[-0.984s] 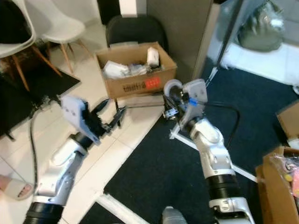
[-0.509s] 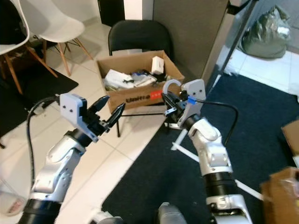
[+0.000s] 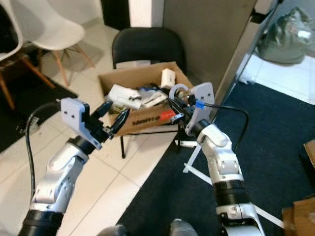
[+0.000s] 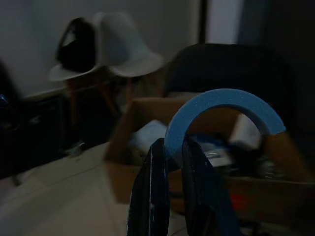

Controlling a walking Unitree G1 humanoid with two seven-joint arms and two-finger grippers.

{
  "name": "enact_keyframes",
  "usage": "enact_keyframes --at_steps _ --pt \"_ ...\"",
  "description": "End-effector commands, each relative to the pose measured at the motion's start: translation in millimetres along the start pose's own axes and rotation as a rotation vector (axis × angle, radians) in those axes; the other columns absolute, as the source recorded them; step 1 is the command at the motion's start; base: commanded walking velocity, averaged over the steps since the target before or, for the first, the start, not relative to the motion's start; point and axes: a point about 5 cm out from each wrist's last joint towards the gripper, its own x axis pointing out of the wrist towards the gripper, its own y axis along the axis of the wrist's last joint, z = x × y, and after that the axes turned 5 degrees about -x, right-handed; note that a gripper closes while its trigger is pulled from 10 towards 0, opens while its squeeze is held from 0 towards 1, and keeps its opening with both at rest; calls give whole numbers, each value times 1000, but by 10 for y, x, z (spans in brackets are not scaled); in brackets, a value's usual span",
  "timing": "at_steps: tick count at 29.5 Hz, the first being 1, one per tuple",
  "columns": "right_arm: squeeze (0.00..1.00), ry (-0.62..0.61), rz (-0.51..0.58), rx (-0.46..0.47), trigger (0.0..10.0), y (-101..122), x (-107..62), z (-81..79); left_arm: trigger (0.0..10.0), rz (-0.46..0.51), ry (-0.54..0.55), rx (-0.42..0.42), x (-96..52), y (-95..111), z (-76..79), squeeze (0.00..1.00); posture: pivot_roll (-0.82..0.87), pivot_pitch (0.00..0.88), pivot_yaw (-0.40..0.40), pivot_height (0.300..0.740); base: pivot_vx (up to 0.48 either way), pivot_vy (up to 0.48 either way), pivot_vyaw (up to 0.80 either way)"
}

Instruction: Picking trash to rubbish bin

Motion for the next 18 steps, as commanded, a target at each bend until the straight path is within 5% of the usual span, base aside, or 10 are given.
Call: enact_keyframes --at_steps 1,7,18 --pt "0 -21 -22 -3 10000 -28 -43 56 10000 -5 -27 -4 17 -9 48 0 -63 0 -24 740 480 0 -788" --pt "0 -24 -16 -7 10000 -23 -42 59 10000 -4 -26 -5 17 -12 47 0 -63 0 -24 740 480 0 -758" --pt "0 43 19 -50 10000 39 -76 27 10000 -4 -21 1 8 -12 44 0 -60 0 -26 740 480 0 0"
